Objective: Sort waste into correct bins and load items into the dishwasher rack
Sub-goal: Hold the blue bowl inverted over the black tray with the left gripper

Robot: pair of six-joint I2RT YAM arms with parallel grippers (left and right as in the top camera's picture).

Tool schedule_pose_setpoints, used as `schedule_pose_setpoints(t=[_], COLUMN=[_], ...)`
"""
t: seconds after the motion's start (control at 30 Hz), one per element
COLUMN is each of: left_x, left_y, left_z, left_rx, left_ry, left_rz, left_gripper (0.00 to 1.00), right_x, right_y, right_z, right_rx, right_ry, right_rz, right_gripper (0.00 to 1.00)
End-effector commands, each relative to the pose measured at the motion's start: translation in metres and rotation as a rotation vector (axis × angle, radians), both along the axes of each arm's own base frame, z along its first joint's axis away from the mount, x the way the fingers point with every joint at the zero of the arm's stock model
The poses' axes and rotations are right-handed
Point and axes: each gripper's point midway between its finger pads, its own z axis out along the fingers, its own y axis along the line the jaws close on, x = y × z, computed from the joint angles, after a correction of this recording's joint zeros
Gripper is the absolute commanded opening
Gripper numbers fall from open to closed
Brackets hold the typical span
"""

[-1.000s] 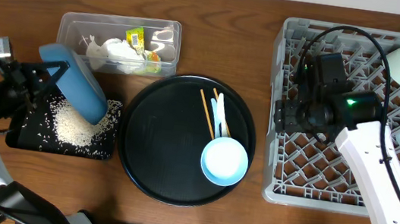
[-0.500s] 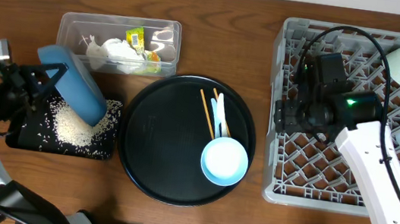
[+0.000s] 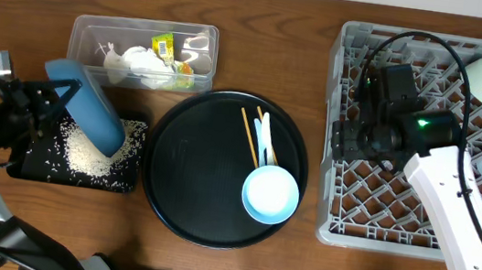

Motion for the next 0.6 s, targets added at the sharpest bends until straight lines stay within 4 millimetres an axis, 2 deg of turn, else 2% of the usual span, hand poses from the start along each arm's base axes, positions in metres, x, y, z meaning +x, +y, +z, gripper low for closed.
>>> schedule_pose_setpoints(t=[0.0, 0.07, 0.2, 0.4, 0.47, 0.57], left_x=[0.000, 0.001, 0.004, 0.014, 0.017, 0.019], left_y=[0.000, 0.005, -0.007, -0.050, -0.064, -0.087], left_z=[0.008, -0.014, -0.012, 0.007, 0.001, -0.022], left_rx=[0.026, 0.076, 0.092, 0.174, 0.221, 0.325], left_ry=[-0.073, 0.061, 0.045, -0.057, -0.028, 0.071], left_rz=[-0.012, 0.013, -0.025, -0.168, -0.205, -0.266], left_gripper=[0.06, 0.06, 0.06, 0.06, 0.06, 0.06], right_x=[0.000, 0.000, 0.001, 0.000, 0.000, 0.001], right_y=[-0.001, -0.001, 0.000, 0.000, 0.000, 0.000], right_z=[0.002, 0.002, 0.003, 0.002, 0.002, 0.003], right_rx=[-0.009, -0.009, -0.008, -0.008, -0.008, -0.007], right_ry=[-0.008, -0.009, -0.013, -0.012, -0.012, -0.014], right_rz=[-0.011, -0.011, -0.011, -0.011, -0.011, -0.011], right_gripper=[0.78, 0.78, 0.78, 0.78, 0.78, 0.78])
